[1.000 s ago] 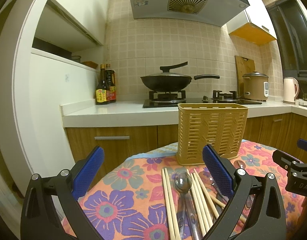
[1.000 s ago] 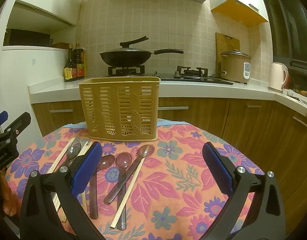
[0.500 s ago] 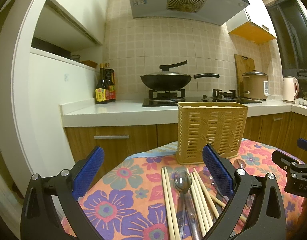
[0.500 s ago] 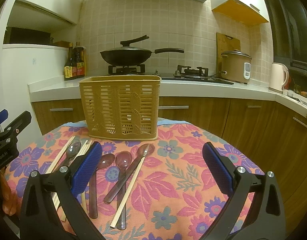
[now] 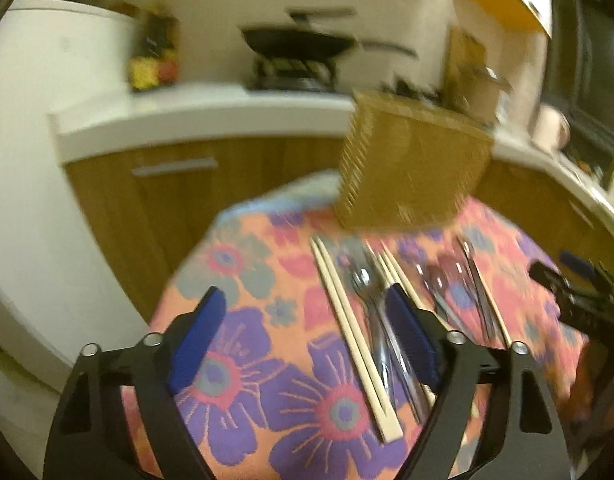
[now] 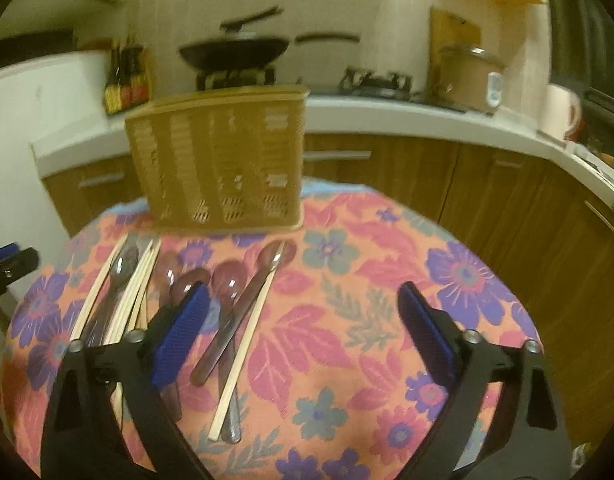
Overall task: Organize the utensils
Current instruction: 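Grasp a pair of wooden chopsticks with the left tool while the right tool grasps a clear spoon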
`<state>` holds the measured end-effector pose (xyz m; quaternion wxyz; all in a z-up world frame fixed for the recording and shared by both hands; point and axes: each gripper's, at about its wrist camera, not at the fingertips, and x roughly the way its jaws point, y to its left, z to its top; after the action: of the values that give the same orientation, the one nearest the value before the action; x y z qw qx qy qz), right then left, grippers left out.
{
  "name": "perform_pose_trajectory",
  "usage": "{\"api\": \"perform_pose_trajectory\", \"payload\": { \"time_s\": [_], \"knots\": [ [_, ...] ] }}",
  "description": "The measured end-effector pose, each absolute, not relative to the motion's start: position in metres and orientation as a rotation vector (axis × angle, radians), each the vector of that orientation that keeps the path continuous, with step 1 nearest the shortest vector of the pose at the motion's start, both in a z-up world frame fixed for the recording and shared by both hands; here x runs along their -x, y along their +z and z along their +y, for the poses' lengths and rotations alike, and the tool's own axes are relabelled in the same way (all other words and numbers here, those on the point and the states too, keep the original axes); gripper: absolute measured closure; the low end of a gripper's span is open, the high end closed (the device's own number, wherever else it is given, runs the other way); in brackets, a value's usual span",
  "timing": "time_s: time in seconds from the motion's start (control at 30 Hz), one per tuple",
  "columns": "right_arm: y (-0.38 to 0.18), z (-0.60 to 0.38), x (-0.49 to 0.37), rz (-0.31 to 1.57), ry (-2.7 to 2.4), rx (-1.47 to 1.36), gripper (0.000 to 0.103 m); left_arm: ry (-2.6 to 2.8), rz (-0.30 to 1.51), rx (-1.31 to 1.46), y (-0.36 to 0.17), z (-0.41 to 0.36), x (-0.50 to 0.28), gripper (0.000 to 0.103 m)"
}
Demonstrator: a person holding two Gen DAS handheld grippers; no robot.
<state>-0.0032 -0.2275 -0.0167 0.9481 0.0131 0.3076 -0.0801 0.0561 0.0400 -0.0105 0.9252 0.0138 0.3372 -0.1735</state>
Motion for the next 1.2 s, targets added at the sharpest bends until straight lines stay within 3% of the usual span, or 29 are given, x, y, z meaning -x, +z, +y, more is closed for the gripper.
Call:
{"api": "perform_pose_trajectory", "payload": {
  "time_s": [0.07,0.13,0.27,0.37,0.57,0.83,1.2],
  "knots": [
    [-0.018,-0.225,-0.003,0.681,-0.137,-0.01,0.03,-0.428,0.777,-0.028,-0.018,0.036,-0.068,0.028],
    [-0.02,-0.224,-0.01,0.746,-0.118,-0.002,0.038,-0.469,0.857,-0.023,-0.027,0.032,-0.08,0.039],
    [-0.022,-0.24,-0.024,0.878,-0.08,-0.061,0.054,-0.463,0.939,-0.102,-0.042,0.018,-0.095,0.044],
    [-0.026,-0.248,-0.036,0.965,-0.04,-0.118,0.062,-0.459,1.001,-0.12,-0.049,0.014,-0.106,0.056],
    [-0.035,-0.247,-0.06,1.094,0.078,-0.254,0.076,-0.438,1.029,-0.186,-0.053,0.003,-0.114,0.063],
    [-0.044,-0.228,-0.083,1.152,0.125,-0.321,0.082,-0.422,1.015,-0.247,-0.054,-0.002,-0.112,0.077],
    [-0.062,-0.241,-0.111,1.207,0.034,-0.371,0.085,-0.435,1.021,-0.235,-0.053,0.003,-0.11,0.079]
  ]
}}
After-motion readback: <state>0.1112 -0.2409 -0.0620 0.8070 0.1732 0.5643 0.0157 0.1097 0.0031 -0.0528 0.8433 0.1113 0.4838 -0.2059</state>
